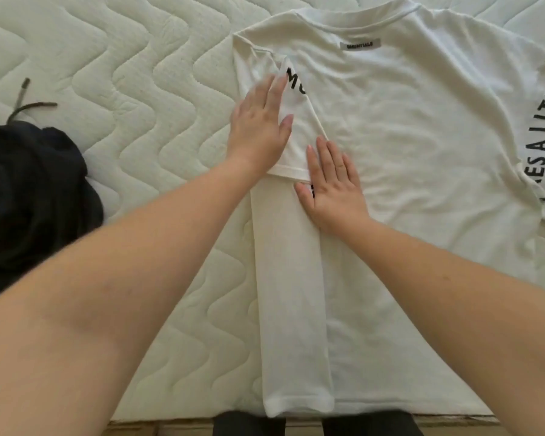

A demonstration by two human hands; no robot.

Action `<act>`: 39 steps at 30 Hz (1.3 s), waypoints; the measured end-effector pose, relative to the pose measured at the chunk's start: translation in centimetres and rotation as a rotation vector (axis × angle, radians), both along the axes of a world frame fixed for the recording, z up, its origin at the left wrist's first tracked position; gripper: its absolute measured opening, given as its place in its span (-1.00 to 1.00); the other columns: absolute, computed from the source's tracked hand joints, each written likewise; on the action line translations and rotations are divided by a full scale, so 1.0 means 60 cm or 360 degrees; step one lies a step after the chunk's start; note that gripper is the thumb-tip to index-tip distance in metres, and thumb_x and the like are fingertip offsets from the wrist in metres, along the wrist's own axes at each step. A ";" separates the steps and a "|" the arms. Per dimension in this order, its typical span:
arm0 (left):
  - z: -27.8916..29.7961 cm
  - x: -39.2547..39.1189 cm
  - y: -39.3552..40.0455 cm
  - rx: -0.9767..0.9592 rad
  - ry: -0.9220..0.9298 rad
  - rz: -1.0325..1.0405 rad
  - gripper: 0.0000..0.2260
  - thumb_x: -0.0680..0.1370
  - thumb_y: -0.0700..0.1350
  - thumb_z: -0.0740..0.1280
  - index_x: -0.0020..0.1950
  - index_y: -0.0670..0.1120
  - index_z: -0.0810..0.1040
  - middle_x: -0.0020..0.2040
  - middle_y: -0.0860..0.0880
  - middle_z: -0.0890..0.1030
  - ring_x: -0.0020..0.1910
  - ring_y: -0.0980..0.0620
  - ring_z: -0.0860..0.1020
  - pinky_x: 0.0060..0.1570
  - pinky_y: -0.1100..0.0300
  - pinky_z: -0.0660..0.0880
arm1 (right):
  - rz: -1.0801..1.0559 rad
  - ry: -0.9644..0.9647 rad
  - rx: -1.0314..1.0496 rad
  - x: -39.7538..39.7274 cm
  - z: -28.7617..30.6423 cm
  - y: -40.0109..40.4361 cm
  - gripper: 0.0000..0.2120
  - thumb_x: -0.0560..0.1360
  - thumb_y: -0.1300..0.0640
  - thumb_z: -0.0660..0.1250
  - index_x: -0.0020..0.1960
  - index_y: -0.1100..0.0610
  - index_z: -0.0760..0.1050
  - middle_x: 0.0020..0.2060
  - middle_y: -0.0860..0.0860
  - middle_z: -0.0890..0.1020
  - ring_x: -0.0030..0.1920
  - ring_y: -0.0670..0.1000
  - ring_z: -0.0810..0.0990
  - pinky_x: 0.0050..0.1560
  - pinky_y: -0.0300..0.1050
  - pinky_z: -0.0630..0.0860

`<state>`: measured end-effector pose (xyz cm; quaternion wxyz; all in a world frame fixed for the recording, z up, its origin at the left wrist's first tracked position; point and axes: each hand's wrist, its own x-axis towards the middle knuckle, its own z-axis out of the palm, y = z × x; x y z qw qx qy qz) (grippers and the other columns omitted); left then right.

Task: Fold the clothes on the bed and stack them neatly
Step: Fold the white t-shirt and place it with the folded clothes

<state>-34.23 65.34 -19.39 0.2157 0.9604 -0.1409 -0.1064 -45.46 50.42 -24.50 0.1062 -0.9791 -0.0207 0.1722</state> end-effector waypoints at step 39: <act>0.008 -0.715 0.130 -0.0823 0.1790 0.1396 -0.74 0.63 0.17 0.21 0.11 0.05 0.58 0.00 0.08 0.67 0.00 0.12 0.61 -0.08 0.23 0.52 | -0.1605 0.1352 0.1379 -0.549 0.098 0.086 -0.66 0.59 -0.04 0.29 0.25 0.15 0.55 -0.05 -0.04 0.68 -0.05 0.00 0.68 -0.04 -0.05 0.66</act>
